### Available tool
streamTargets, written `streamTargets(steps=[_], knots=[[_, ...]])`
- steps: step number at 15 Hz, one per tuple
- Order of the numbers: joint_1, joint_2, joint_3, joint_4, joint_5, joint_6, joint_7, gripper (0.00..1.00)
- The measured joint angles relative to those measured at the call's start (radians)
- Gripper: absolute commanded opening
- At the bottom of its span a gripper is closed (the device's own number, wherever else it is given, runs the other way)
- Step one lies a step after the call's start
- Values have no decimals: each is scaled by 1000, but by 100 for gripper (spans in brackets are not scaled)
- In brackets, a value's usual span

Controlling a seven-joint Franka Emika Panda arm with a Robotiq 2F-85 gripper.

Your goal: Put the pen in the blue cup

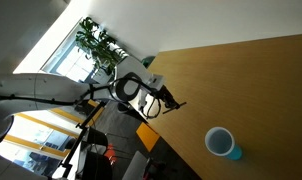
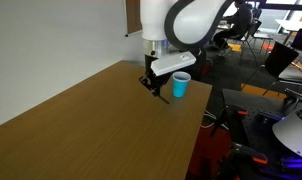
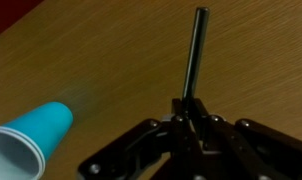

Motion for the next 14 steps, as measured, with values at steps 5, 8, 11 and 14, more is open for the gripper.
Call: streamTargets(steps=[5, 8, 11, 14], knots=[[-5, -3, -9, 142, -12, -153, -106, 3], [-7, 18, -16, 190, -29, -157, -148, 3], [-10, 52, -18, 227, -36, -157, -210, 3], [-11, 70, -19, 246, -36, -157, -263, 3]])
